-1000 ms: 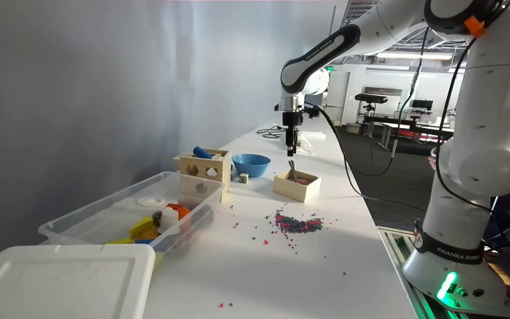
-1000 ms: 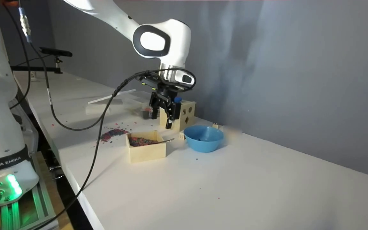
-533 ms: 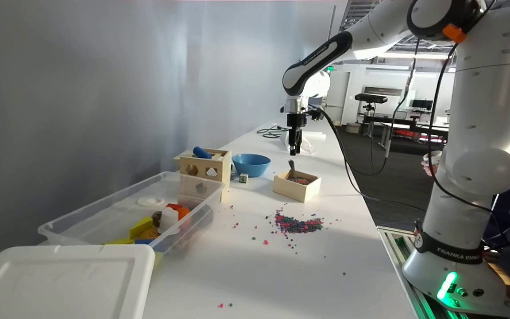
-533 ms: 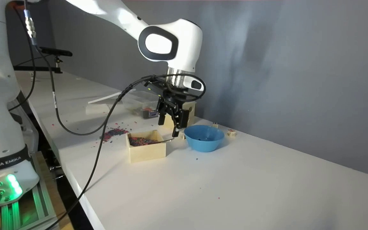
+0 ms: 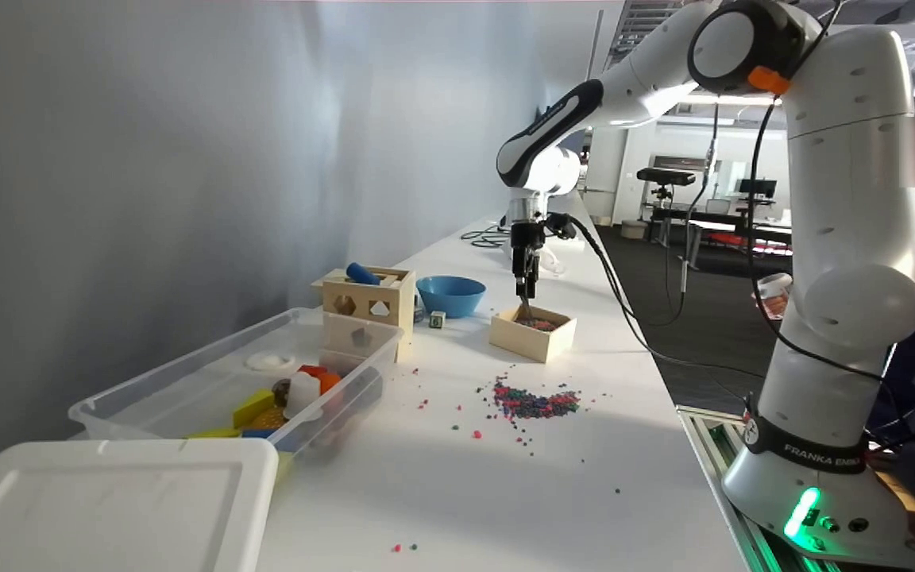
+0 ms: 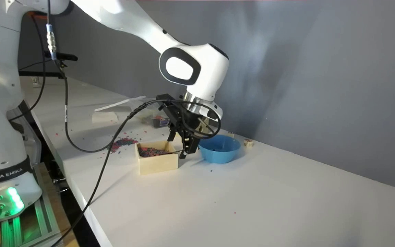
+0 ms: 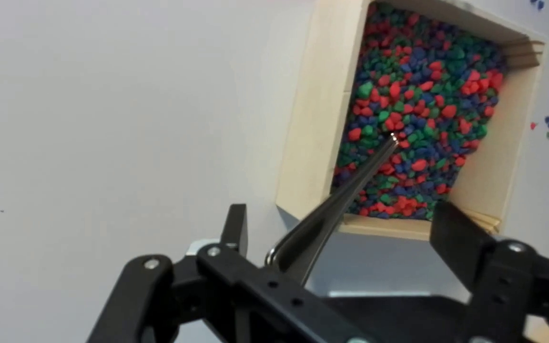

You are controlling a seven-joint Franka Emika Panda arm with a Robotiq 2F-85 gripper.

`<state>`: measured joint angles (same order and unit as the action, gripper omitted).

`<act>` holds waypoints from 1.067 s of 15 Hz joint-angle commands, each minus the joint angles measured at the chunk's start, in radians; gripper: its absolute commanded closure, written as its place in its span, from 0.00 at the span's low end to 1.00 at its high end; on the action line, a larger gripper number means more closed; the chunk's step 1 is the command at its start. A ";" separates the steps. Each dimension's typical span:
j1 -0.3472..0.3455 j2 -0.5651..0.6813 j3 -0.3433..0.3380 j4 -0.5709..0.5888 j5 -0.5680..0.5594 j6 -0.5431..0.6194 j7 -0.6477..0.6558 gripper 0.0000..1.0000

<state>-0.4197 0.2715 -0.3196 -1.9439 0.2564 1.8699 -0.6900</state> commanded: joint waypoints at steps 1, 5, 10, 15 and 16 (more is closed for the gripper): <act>-0.045 0.054 0.028 0.086 0.062 -0.061 -0.037 0.02; -0.066 0.079 0.038 0.139 0.087 -0.091 -0.051 0.32; -0.069 0.089 0.042 0.172 0.057 -0.117 -0.051 0.68; -0.077 0.083 0.041 0.198 0.055 -0.149 -0.068 0.99; -0.076 0.073 0.038 0.204 0.047 -0.171 -0.061 1.00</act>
<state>-0.4722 0.3453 -0.2947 -1.7837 0.3119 1.7783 -0.7379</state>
